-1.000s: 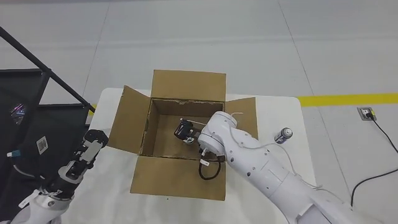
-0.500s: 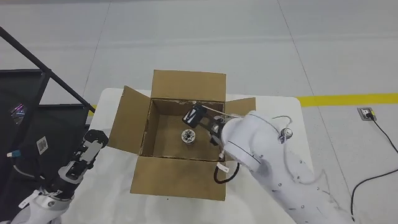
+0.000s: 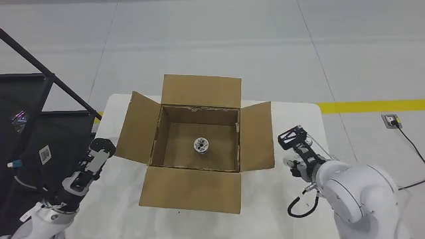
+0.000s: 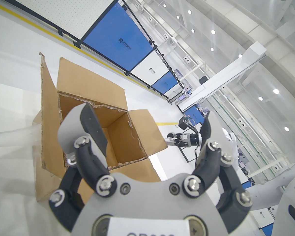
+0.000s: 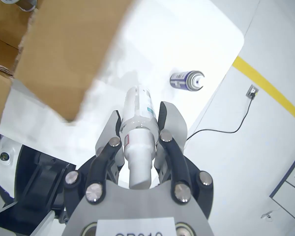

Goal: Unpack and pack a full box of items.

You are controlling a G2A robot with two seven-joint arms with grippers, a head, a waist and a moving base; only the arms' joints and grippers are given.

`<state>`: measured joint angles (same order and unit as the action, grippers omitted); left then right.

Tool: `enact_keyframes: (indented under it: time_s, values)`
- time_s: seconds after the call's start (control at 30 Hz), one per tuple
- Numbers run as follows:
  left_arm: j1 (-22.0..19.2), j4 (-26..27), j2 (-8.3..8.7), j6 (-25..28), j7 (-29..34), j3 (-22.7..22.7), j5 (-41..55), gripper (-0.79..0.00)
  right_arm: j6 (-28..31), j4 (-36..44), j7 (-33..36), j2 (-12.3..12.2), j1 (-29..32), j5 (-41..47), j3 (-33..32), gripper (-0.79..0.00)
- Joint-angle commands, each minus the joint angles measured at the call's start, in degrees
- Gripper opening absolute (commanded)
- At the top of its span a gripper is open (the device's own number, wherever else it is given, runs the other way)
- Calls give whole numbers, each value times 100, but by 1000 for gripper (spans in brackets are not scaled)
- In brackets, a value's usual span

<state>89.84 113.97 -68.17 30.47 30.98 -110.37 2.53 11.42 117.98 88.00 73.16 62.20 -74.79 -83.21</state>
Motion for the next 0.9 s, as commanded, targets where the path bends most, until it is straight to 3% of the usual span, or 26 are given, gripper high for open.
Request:
enact_keyframes:
  time_s: [0.0, 0.4, 0.7, 0.73, 0.77, 0.8, 0.87]
  values:
    - [0, 0, 0, 0, 0, 0, 0, 0, -42, -360, 0, -43, -25, 15, -150, -785]
    - [0, 0, 0, 0, 0, 0, 0, 0, -133, -2392, 0, -219, -760, -78, -131, -785]
    - [0, 0, 0, 0, 0, 0, 0, 0, -219, -2946, -123, -251, -1002, -164, 101, -785]
    - [0, 0, 0, 0, 0, 0, 0, 0, -240, -2987, -163, -250, -1008, -181, 126, -757]
    - [0, 0, 0, 0, 0, 0, 0, 0, -277, -3014, -189, -251, -1016, -209, 146, -585]
    - [0, 0, 0, 0, 0, 0, 0, 0, -274, -3046, -210, -251, -1020, -197, 160, -514]
    - [0, 0, 0, 0, 0, 0, 0, 0, -263, -3100, -229, -257, -1041, -181, 167, -508]
